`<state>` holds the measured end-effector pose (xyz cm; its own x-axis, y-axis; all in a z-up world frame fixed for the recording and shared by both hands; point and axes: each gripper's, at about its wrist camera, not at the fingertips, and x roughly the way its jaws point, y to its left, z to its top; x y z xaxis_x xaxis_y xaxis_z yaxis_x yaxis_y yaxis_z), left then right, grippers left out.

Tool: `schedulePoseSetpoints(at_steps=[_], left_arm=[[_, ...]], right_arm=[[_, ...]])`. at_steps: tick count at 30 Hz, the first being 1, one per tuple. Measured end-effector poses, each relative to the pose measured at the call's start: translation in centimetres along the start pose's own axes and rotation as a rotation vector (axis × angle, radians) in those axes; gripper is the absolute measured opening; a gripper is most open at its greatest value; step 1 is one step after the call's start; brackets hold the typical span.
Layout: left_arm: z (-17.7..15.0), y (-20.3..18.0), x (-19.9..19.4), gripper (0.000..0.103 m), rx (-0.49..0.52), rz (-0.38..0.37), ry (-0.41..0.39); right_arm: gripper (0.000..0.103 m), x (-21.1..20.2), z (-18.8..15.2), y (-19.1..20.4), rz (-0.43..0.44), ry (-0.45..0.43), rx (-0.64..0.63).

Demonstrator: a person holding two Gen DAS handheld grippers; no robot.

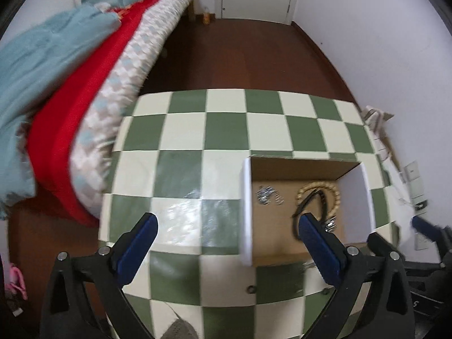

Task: Organize jewelry
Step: 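Open both grippers to drop the watch band and chain into the box, then withdraw both grippers from the box back over the table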

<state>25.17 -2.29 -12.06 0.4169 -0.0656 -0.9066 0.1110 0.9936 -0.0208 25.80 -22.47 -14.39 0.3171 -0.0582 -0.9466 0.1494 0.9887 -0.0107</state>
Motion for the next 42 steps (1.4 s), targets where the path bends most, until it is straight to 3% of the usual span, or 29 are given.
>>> schedulePoseSetpoints(at_steps=[6, 13, 31, 42], left_arm=[[-2.1, -0.2, -1.4, 0.102, 0.032, 0.069, -0.039], [-3.7, -0.3, -4.5, 0.102, 0.028, 0.089, -0.102], [-8.5, -0.4, -14.4, 0.102, 0.031, 0.068, -0.265], [-10.5, 0.1, -17.2, 0.102, -0.010, 0.075, -0.341]], right_arm=[[0.103, 0.0, -1.6, 0.9, -0.054, -0.024, -0.044], [0.103, -1.8, -3.5, 1.2, -0.051, -0.057, -0.040], [0.103, -12.8, -8.9, 1.4, -0.036, -0.249, -0.033], [0.103, -18.0, -11.3, 1.3, -0.013, -0.330, -0.017]])
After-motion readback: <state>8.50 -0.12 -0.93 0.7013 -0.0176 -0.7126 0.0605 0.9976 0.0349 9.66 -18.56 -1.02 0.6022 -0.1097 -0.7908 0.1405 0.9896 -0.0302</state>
